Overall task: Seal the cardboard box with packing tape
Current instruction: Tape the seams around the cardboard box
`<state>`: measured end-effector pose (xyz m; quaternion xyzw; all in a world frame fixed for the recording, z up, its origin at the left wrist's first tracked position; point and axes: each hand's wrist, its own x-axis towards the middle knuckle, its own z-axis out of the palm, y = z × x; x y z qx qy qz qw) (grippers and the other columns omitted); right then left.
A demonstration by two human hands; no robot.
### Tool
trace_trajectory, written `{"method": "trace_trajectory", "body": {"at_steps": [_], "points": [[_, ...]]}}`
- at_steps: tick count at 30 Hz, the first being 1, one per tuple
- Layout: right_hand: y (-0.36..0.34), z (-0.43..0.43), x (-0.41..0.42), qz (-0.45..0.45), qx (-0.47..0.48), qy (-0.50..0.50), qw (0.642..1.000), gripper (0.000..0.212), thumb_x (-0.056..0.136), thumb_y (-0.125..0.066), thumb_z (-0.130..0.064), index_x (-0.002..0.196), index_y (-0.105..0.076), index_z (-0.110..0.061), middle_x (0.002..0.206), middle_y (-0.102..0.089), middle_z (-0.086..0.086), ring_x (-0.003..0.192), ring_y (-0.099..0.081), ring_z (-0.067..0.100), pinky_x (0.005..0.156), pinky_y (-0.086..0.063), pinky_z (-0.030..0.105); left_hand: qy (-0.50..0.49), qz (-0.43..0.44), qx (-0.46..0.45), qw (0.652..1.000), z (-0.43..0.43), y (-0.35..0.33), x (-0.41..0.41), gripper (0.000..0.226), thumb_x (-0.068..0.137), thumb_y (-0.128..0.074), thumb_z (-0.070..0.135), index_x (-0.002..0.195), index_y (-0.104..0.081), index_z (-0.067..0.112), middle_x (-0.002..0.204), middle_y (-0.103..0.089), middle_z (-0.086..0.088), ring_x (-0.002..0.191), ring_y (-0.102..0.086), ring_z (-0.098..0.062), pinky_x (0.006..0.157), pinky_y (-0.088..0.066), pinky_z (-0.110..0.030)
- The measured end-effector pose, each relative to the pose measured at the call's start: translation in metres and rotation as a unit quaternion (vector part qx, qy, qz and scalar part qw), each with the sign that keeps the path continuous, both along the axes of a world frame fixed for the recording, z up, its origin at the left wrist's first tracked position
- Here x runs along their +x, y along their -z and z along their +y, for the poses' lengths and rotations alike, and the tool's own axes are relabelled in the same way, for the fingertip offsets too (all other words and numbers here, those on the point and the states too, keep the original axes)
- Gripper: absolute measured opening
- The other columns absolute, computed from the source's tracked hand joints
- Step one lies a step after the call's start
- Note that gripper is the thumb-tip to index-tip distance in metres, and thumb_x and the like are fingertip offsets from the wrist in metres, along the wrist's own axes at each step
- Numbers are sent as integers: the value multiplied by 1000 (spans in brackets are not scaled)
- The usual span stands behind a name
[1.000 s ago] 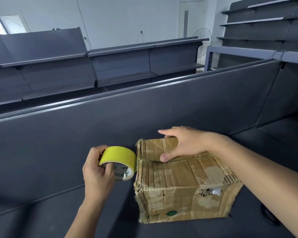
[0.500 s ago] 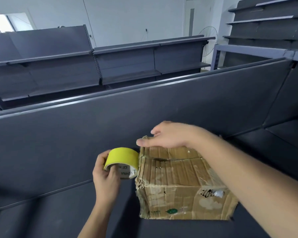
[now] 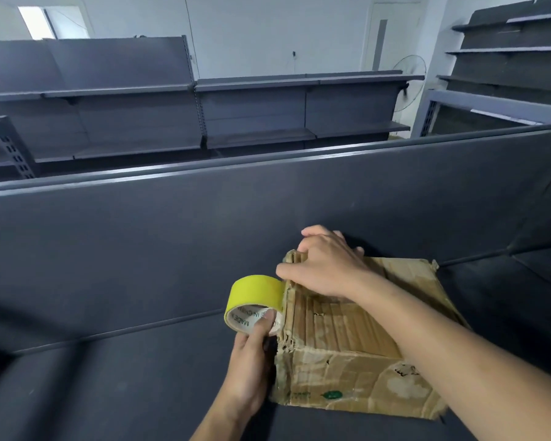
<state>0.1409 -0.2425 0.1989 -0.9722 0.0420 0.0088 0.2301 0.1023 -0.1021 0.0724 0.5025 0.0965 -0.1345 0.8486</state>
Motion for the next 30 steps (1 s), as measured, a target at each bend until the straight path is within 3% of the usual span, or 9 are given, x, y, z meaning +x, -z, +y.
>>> {"method": "trace_trajectory", "body": {"at_steps": [5,9,13,17,20,22,25,27,30], "points": [[-6,-3,-8,0,32,-14,999,35,71,-69,-52,80,-72,-18,161,-24,-24,146,-25,25,109,-21,62,-17,24,30,999,5,-20,-4,21,95,-53,17,103,-71,8,89,-73,-11,72,-72,-22,58,-55,-30],[-7,-3,-16,-32,50,-36,998,37,70,-68,-52,77,-72,-16,154,-32,-29,138,-39,12,109,-26,57,15,14,24,1000,8,-35,-18,16,82,-65,29,80,-76,18,85,-72,-9,69,-71,-20,70,-52,-34],[-25,-4,-20,-142,176,-19,974,43,62,-59,-53,72,-72,-13,133,-55,-21,111,-54,4,96,-41,30,-9,-63,83,995,28,-71,-27,22,98,-63,23,106,-78,9,106,-78,-15,99,-77,-28,91,-60,-50],[-37,-10,-23,-187,402,9,896,31,66,-64,-39,80,-76,-14,119,-66,-10,105,-63,6,88,-47,26,52,-235,262,934,62,-130,-32,42,70,-84,52,102,-82,25,127,-69,-2,116,-69,-22,102,-54,-46],[-19,-11,-23,-126,536,19,835,42,76,-70,-26,113,-72,-6,113,-71,5,102,-69,18,84,-51,26,134,-297,365,872,74,-169,-37,27,68,-90,51,89,-84,37,104,-69,16,104,-67,-7,84,-51,-19],[0,-10,-22,-107,582,29,805,41,74,-71,-21,111,-72,-4,100,-73,4,92,-67,18,72,-52,19,145,-315,440,828,69,-181,-36,22,66,-83,55,84,-82,43,97,-67,13,95,-67,-8,80,-53,-18],[21,-17,-19,-128,565,64,813,26,62,-73,-30,84,-74,-15,106,-72,3,96,-65,18,77,-53,24,153,-285,566,759,56,-174,-29,54,49,-68,96,92,-73,64,111,-56,20,118,-55,-17,107,-46,-43],[22,-28,-16,-139,521,41,841,18,75,-77,-19,90,-74,-11,121,-70,10,105,-66,21,91,-51,31,144,-264,597,744,48,-168,-25,68,38,-56,107,95,-68,70,117,-48,25,126,-47,-21,112,-38,-54],[14,-43,-15,-98,455,8,885,55,64,-74,-31,115,-71,-9,115,-73,8,103,-70,20,93,-56,35,106,-233,600,758,28,-169,-26,68,37,-55,106,94,-67,70,122,-45,24,131,-39,-20,114,-35,-55]]}}
